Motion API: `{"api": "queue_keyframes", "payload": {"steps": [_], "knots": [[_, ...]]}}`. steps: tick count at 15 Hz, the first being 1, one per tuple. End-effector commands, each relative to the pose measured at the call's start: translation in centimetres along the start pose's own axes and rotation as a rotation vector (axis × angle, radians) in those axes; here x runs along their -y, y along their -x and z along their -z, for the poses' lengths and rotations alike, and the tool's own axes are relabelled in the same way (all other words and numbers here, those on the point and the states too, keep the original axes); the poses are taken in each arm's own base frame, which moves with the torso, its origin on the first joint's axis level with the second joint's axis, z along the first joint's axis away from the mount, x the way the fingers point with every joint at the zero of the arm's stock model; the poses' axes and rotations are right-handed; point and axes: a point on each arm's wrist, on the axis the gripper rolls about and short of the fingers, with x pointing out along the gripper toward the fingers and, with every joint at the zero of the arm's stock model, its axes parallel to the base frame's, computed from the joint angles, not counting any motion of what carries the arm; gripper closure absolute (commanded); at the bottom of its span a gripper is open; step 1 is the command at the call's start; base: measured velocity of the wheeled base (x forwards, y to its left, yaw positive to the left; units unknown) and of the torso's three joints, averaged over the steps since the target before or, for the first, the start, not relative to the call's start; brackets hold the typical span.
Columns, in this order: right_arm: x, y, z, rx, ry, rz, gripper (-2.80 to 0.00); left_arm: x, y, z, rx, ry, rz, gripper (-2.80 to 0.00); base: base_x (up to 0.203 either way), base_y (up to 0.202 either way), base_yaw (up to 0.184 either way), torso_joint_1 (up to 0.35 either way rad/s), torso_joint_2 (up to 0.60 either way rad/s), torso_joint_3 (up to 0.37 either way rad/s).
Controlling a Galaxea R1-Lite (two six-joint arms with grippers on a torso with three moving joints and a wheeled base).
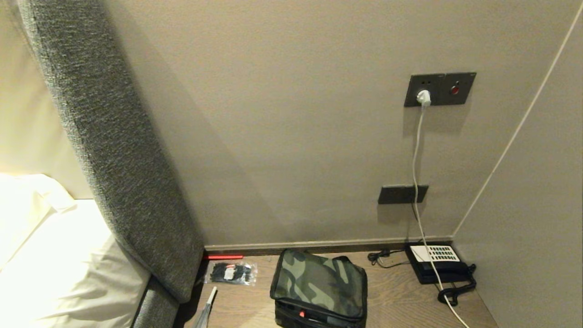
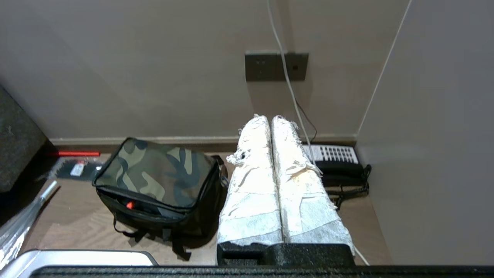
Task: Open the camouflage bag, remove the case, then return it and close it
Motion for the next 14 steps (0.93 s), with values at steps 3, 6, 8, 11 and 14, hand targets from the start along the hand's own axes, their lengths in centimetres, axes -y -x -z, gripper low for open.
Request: {"api": "queue_keyframes", "payload": {"steps": [3,6,8,11,14], "knots": [[0.0,0.0,0.01,-0.001,0.0,-0.001,0.0,0.0,-0.02,0.08,-0.002,0.0,-0.001,0.0,0.0,0.0,0.0,0.002,0.01,0.2],[0.0,0.0,0.0,0.001,0.0,-0.001,0.0,0.0,-0.02,0.08,-0.002,-0.001,-0.001,0.0,0.0,0.0,0.0,0.0,0.0,0.199],[0.0,0.0,0.0,0.001,0.0,-0.001,0.0,0.0,-0.02,0.08,-0.002,-0.001,-0.001,0.0,0.0,0.0,0.0,0.004,0.0,0.21],[0.0,0.0,0.0,0.001,0.0,-0.001,0.0,0.0,-0.02,0.08,-0.002,-0.003,-0.001,0.0,0.0,0.0,0.0,0.005,0.01,0.095],[0.0,0.0,0.0,0.001,0.0,-0.001,0.0,0.0,-0.02,0.08,-0.002,-0.003,-0.001,0.0,0.0,0.0,0.0,0.001,0.0,0.011]]}}
